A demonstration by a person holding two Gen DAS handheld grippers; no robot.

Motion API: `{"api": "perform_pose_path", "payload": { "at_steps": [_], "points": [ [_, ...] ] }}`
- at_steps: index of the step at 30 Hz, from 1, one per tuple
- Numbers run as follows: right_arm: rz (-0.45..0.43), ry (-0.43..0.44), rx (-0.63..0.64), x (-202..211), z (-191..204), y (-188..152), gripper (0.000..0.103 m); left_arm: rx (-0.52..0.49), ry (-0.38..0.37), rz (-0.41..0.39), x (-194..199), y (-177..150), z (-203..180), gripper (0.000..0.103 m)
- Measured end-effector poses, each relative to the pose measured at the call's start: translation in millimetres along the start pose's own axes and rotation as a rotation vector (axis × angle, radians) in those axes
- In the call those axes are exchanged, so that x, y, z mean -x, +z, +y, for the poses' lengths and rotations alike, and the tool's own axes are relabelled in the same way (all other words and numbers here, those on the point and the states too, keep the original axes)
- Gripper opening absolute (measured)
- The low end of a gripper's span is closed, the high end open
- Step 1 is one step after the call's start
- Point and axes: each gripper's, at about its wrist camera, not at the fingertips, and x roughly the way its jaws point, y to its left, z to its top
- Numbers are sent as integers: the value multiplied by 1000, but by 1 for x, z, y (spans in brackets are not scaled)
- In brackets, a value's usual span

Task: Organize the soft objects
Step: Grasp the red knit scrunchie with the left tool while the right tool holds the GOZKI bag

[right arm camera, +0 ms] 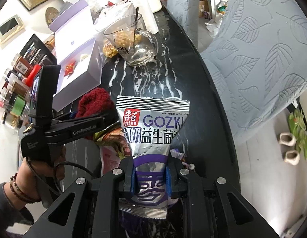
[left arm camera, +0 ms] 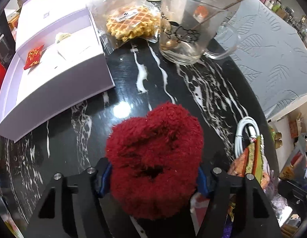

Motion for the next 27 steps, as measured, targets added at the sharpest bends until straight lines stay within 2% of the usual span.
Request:
{"api": "perform_pose_path", "payload": {
  "at_steps": [12,27],
  "points": [
    [-42,28,27,27,-3,-26,22,13,21,-80,58,-36,-16,66],
    [-81,64,110,64,16,-38,22,46,43,-165,128,-55,-8,66]
  ]
}}
